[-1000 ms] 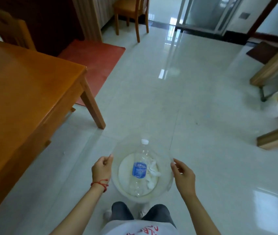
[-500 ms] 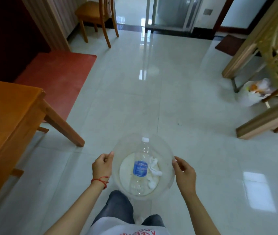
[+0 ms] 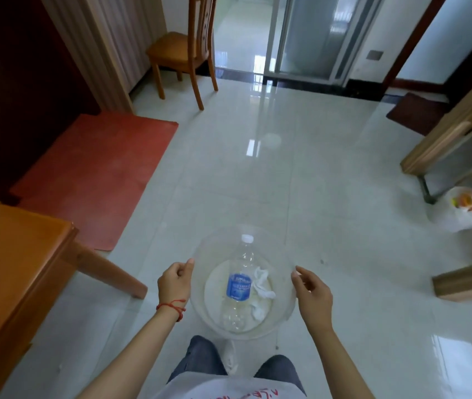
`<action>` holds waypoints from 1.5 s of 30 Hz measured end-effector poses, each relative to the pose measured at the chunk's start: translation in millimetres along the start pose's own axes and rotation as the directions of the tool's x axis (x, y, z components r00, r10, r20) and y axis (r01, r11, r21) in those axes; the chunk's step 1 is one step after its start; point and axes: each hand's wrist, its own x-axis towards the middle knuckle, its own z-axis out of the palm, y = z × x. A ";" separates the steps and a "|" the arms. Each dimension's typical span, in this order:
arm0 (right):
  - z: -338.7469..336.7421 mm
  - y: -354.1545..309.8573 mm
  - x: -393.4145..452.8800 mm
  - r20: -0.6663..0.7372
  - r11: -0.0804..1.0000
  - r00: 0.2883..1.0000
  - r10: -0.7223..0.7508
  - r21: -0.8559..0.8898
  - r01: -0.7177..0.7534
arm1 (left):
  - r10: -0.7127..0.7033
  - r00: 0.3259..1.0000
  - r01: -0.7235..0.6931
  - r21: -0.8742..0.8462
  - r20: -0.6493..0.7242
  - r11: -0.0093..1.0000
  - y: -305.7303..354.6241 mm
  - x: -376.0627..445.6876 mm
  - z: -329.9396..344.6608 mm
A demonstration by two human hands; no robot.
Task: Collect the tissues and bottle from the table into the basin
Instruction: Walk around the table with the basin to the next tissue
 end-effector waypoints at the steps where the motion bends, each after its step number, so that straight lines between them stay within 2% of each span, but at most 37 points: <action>1: 7.3 -7.0 12.2 0.010 1.000 1.000 -0.005 0.003 0.005 | 0.004 1.000 -0.003 0.010 -0.018 1.000 6.8 11.5 -0.1; 12: 81.6 -81.4 187.9 0.155 0.997 0.986 -0.070 -0.018 0.073 | -0.062 0.981 0.054 -0.044 -0.183 0.998 80.3 145.4 34.1; 24: 178.5 -196.2 353.7 0.414 0.975 0.895 -0.166 -0.069 0.212 | -0.165 0.902 0.101 -0.176 -0.398 0.979 159.7 263.8 42.8; 33: 327.2 -260.7 417.2 0.542 0.954 0.818 -0.194 -0.089 0.285 | -0.249 0.798 0.145 -0.226 -0.548 0.963 162.2 381.7 -14.5; 42: 491.8 -347.4 448.2 0.673 0.912 0.696 -0.251 -0.077 0.404 | -0.316 0.690 0.151 -0.298 -0.652 0.943 165.4 500.6 -104.9; 45: 539.4 -370.9 455.1 0.718 0.899 0.648 -0.254 -0.073 0.433 | -0.353 0.634 0.160 -0.330 -0.688 0.930 164.0 530.9 -129.3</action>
